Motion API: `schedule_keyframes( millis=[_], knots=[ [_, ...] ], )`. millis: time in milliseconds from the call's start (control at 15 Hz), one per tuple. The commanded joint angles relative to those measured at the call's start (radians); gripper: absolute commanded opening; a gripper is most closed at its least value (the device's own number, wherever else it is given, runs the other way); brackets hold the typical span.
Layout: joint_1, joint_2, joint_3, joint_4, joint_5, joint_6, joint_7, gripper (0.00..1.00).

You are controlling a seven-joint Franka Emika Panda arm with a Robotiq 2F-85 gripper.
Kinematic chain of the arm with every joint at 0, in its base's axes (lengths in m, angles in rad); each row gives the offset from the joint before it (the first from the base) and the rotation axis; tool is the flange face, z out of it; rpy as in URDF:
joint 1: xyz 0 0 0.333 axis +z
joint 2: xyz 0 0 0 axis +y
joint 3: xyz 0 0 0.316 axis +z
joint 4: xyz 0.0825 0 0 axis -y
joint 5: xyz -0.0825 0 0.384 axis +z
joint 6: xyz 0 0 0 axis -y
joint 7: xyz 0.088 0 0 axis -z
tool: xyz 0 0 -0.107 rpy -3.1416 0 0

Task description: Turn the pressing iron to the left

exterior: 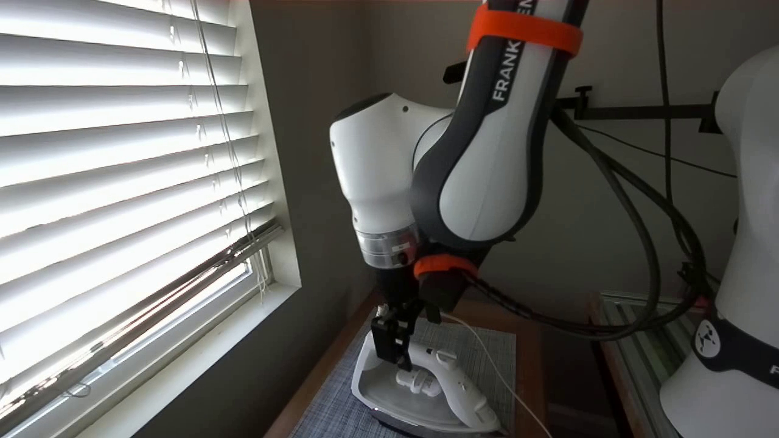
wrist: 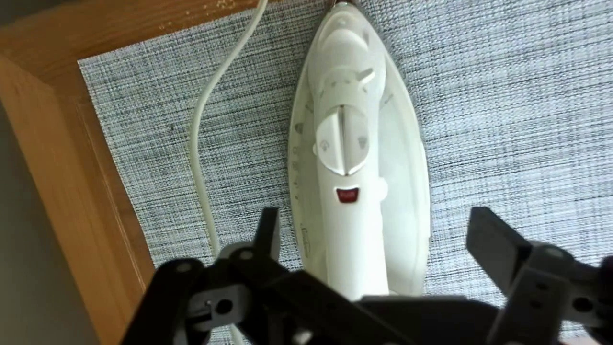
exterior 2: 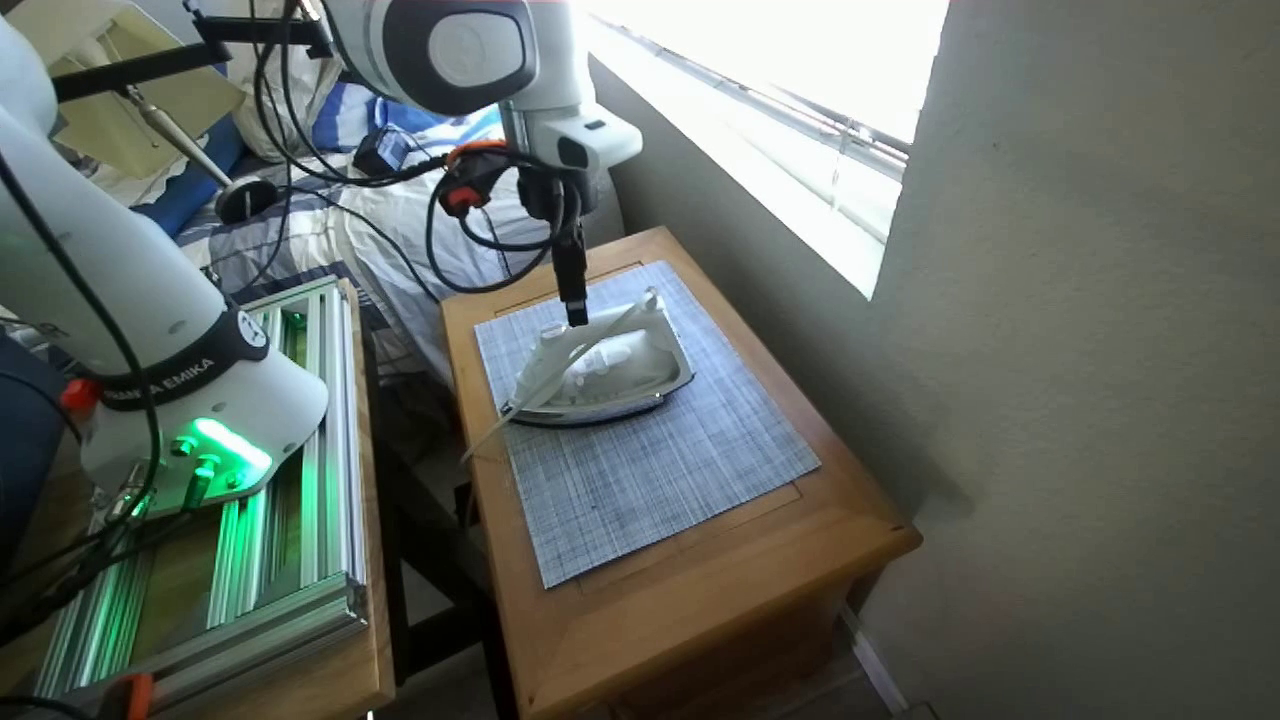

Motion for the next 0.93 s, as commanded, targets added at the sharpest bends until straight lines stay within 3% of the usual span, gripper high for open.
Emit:
schedule_keyframes(
  millis=[0, 133, 200, 267, 600, 867],
  knots=[
    [-0.026, -0.071, 0.021, -0.02, -0.033, -0.02, 0.099, 1.0],
    [-0.043, -0.102, 0.037, -0.03, -0.04, -0.025, 0.127, 1.0],
    [-0.05, -0.105, 0.049, -0.029, -0.015, -0.018, 0.118, 0.75],
    [-0.055, -0.109, 0.051, -0.025, -0.042, -0.015, 0.145, 0.74],
    [-0.074, -0.116, 0.079, -0.02, -0.045, -0.068, 0.247, 0.38],
    [-0.081, -0.104, 0.099, -0.02, 0.018, -0.123, 0.321, 0.1]
  ],
)
